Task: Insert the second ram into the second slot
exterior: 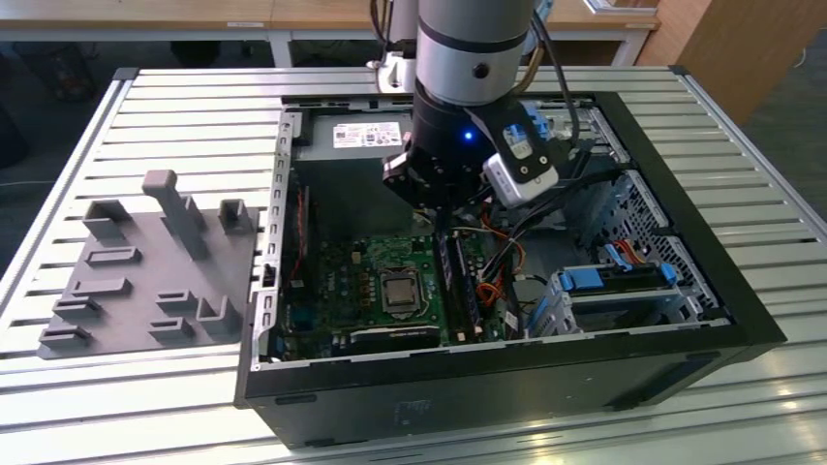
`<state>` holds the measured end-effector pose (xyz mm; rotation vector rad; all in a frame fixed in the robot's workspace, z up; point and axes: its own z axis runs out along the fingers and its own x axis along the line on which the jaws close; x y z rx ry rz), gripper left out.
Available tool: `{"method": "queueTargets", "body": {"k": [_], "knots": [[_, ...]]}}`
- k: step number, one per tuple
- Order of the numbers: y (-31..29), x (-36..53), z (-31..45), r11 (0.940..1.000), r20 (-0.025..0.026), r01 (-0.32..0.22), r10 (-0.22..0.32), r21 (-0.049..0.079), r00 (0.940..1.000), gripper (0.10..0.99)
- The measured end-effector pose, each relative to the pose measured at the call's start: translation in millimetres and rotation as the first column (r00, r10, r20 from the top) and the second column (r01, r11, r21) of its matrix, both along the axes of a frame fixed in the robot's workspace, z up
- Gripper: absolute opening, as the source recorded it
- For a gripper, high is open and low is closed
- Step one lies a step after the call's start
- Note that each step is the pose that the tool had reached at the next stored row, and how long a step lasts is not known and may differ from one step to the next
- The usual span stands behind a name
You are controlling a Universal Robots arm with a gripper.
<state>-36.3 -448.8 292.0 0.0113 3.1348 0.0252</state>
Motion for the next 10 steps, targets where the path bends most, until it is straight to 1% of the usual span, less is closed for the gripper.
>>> {"method": "queueTargets", "body": {"k": [10], "knots": [[-0.1,0.0,-3.3,1.0,0.0,-0.001,0.001,0.0,1.0,0.118]]}}
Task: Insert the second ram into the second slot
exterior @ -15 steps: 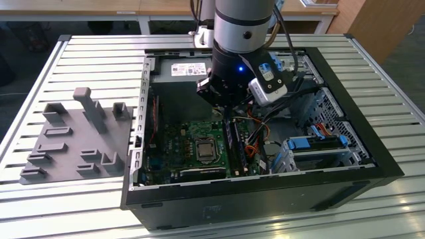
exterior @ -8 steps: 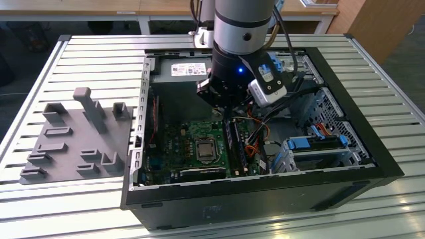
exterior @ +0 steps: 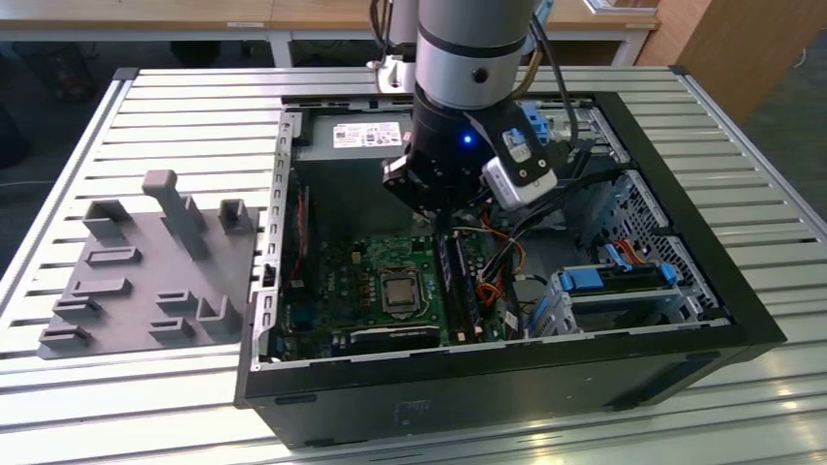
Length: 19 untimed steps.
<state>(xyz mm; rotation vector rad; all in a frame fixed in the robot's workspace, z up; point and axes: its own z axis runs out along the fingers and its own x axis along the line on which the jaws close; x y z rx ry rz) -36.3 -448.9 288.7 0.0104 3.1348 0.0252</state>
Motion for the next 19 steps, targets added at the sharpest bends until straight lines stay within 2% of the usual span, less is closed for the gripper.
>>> {"method": "queueTargets", "body": {"k": [8,12,19], "knots": [[-0.3,0.0,-4.3,0.9999,0.0,-0.013,0.013,0.0,0.9999,0.118],[-0.4,0.0,-9.9,0.9998,0.0,-0.019,0.019,-0.002,0.9998,0.118],[-2.0,0.0,-12.0,0.9998,0.0,-0.019,0.019,-0.002,0.9998,0.118]]}}
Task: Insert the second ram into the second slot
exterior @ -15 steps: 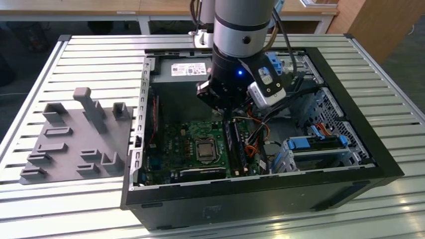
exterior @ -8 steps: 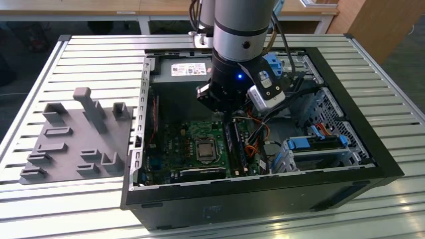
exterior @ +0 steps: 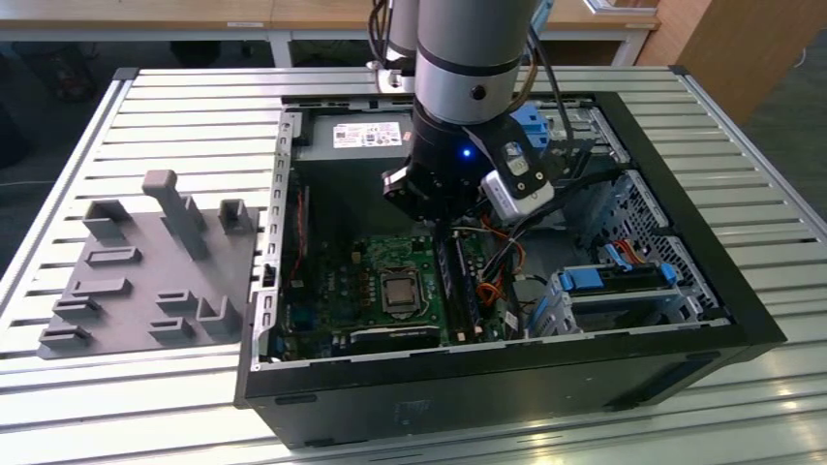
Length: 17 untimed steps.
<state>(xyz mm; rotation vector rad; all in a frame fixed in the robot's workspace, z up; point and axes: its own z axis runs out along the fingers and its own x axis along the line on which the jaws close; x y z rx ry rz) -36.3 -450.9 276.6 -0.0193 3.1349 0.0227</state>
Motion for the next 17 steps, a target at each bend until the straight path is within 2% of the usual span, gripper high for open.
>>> {"method": "queueTargets", "body": {"k": [10,17], "knots": [[-5.6,-0.1,-2.2,1.0,0.0,0.0,0.0,0.0,1.0,0.118],[-6.4,1.2,-11.5,0.9999,-0.0001,0.01,-0.01,0.0,0.9999,0.118]]}}
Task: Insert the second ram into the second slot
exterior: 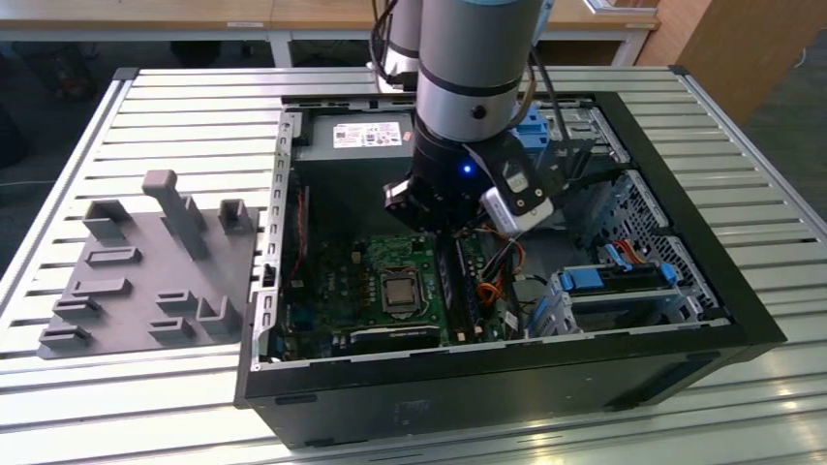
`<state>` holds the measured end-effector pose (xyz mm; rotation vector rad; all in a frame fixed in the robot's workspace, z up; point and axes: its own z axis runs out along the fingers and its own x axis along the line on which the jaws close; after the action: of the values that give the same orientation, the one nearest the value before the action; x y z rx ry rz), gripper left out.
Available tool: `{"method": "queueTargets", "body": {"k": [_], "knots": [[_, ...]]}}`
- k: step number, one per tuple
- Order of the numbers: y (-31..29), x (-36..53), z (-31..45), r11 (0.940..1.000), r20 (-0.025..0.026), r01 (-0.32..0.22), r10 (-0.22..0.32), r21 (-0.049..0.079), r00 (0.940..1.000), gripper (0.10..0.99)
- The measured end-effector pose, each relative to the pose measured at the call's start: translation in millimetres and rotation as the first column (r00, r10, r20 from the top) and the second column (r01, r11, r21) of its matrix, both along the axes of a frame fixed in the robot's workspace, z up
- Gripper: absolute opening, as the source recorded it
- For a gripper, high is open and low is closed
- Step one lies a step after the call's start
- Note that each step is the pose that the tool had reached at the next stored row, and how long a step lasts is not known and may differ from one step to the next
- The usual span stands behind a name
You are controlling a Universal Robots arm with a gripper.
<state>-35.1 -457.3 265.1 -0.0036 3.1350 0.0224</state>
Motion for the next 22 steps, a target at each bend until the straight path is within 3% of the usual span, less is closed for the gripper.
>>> {"method": "queueTargets", "body": {"k": [9,22], "knots": [[-7.9,0.4,-3.0,1.0,-0.0005,0.004,-0.004,0.0,1.0,0.118],[-8.2,2.5,-11.4,0.9999,-0.0028,0.013,-0.013,0.001,0.9999,0.118]]}}
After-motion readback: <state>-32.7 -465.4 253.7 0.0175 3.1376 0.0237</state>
